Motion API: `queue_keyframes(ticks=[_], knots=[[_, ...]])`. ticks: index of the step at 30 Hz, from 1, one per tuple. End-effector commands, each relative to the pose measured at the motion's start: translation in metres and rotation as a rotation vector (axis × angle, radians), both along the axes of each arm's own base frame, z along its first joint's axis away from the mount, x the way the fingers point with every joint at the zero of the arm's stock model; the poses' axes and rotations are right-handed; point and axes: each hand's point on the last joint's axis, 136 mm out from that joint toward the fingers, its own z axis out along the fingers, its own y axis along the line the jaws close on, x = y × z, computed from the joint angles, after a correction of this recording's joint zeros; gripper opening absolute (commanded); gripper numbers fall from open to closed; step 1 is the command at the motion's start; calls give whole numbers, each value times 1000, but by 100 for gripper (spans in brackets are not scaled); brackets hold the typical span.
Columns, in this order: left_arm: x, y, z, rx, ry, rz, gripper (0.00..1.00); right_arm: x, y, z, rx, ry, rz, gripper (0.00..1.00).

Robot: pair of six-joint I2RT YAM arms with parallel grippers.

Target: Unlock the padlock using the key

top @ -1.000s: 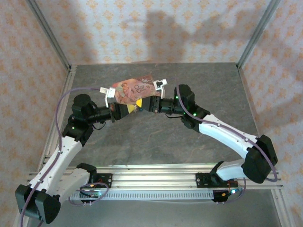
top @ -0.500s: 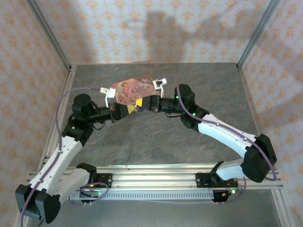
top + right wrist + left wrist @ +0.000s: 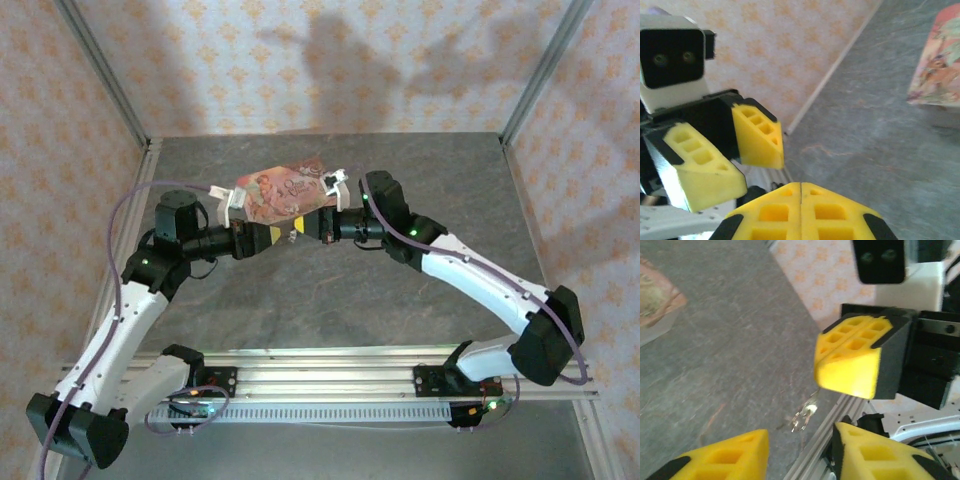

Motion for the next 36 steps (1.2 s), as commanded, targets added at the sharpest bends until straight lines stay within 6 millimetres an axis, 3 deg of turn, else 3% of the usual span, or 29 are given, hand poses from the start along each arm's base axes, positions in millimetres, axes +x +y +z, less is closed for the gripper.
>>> queue_keyframes(ticks=[1, 3, 9, 13, 17, 21, 27, 33, 36], knots=[[2, 16, -21, 149, 34, 65, 48, 0, -24, -20, -238, -128, 23, 0], [8, 25, -32, 204, 58, 117, 56, 1, -30, -27, -304, -160, 34, 0], [14, 49, -60, 328, 92, 234, 60, 4, -36, -43, -404, -232, 76, 0], [18, 50, -65, 295, 46, 273, 61, 12, -33, -60, -463, -259, 110, 0], [32, 50, -74, 281, 26, 345, 55, 21, -17, -72, -437, -234, 150, 0], [42, 31, -76, 228, -54, 343, 55, 24, -2, -77, -379, -179, 196, 0], [39, -16, -67, 68, -144, 182, 56, 25, 0, -71, -269, -78, 222, 0], [33, -28, -80, -101, -166, 129, 54, 28, -2, -69, -98, -48, 180, 0], [29, -38, -76, -226, -130, 87, 53, 30, -1, -62, -4, 12, 143, 0]])
